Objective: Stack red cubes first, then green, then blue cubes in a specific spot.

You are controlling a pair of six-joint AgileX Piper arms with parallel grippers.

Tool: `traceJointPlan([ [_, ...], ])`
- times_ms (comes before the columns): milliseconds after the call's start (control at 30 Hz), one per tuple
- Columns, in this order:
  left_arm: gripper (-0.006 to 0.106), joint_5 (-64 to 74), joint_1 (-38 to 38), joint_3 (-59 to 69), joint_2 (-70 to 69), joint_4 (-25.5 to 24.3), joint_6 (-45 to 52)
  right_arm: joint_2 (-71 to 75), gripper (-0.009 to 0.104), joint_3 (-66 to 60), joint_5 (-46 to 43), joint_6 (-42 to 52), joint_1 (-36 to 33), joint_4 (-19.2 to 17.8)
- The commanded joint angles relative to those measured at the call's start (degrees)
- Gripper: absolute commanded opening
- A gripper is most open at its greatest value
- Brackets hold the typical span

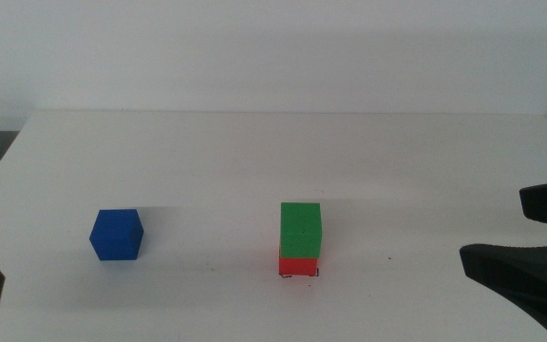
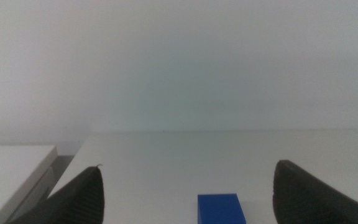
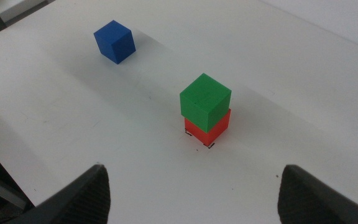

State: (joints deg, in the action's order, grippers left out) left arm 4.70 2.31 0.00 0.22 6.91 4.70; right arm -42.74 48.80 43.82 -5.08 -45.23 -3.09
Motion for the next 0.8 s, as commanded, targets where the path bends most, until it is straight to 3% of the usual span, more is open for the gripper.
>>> traceJointPlan([
  [0, 0.091, -2.3, -0.1, 0.0, -0.2, 0.5, -0.2, 0.1, 0.093, -0.1, -0.6, 0.3, 0.3, -0.1],
  [200, 0.091, 11.5, -0.7, -19.4, 17.9, 0.5, -0.2, 0.1, 0.093, -0.1, -0.6, 0.3, 0.3, -0.1],
  [533, 0.091, 62.2, -0.6, -62.2, 56.0, -1.5, -1.5, 0.1, 0.093, -0.1, -0.6, 0.3, 0.3, -0.1],
  [767, 0.091, 58.9, -0.6, -67.8, 71.8, -2.0, 0.0, 0.1, 0.093, -0.1, -0.6, 0.3, 0.3, -0.1],
])
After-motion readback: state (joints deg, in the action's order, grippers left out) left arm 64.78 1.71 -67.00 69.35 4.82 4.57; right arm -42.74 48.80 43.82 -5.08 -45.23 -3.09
